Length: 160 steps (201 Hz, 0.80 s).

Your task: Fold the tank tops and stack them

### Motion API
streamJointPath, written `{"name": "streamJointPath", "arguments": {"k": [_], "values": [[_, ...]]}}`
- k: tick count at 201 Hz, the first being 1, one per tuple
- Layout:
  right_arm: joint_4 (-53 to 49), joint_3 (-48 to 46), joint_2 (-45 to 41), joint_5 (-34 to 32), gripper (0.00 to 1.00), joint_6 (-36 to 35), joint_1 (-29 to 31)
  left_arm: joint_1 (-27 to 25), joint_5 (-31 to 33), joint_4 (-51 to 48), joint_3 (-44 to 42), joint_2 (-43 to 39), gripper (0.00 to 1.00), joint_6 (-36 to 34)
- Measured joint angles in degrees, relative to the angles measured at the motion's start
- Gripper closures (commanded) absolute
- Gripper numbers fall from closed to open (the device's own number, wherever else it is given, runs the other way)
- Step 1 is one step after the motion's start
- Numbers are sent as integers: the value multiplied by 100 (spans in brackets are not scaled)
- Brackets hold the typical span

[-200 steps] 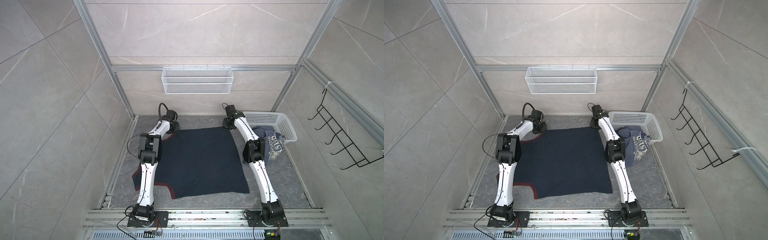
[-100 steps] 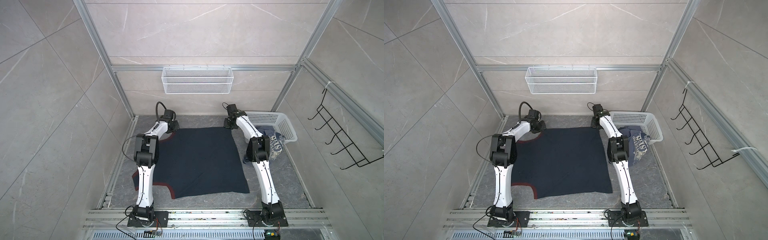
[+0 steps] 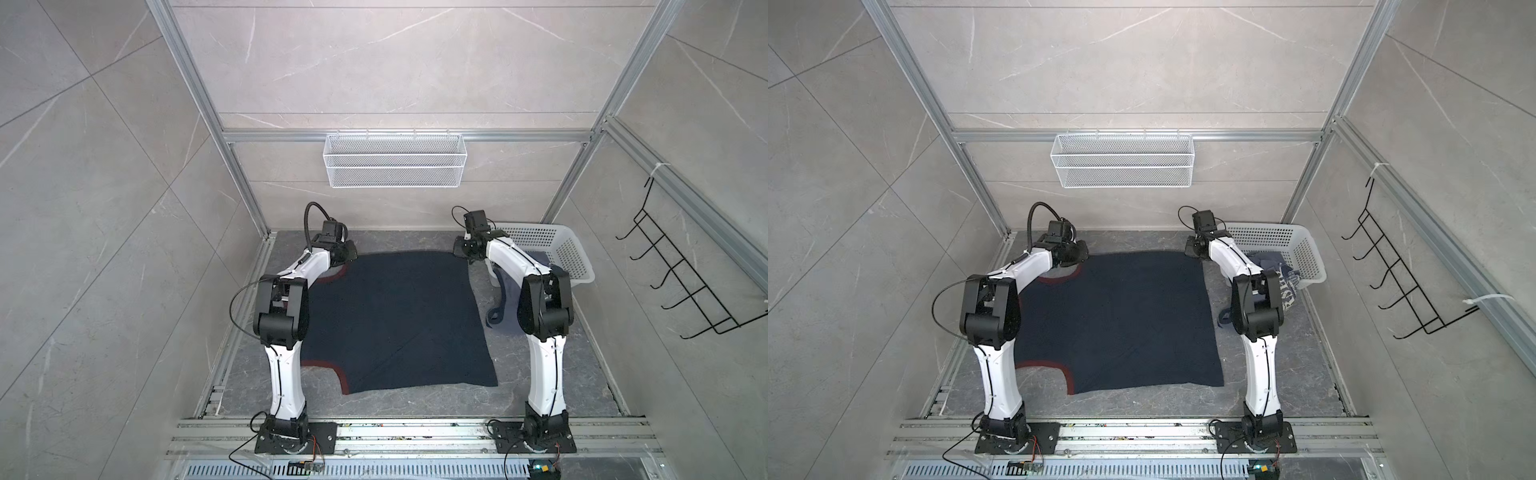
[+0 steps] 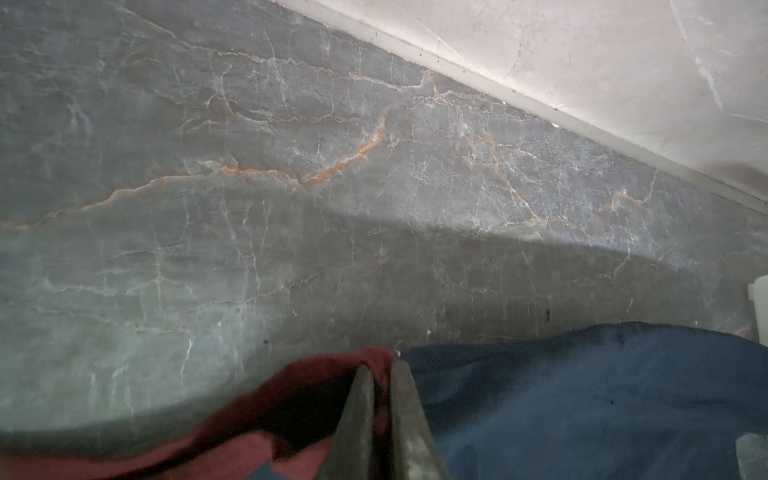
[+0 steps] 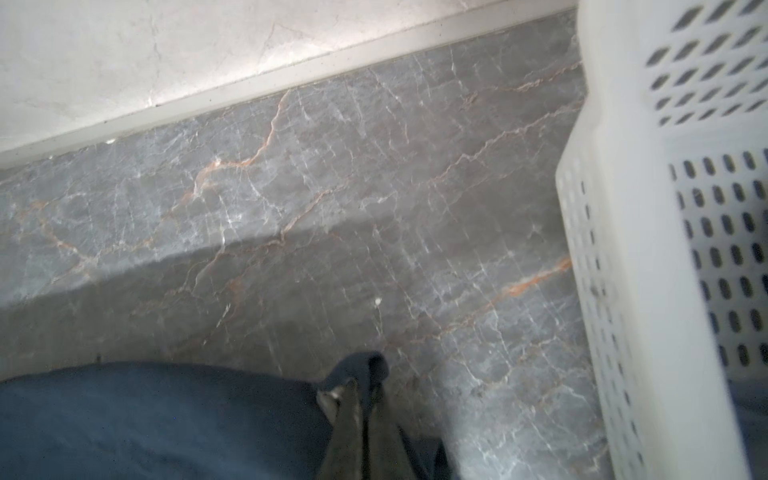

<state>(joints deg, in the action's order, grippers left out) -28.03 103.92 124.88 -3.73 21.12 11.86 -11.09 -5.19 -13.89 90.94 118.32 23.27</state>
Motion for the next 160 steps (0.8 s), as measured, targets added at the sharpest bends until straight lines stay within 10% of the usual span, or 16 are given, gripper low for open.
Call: {"name": "streamJointPath", "arguments": {"k": [160], "values": [[2328, -4465, -2876, 240, 100, 654, -92, -326, -98, 1908, -4153, -2896, 94, 448]]}}
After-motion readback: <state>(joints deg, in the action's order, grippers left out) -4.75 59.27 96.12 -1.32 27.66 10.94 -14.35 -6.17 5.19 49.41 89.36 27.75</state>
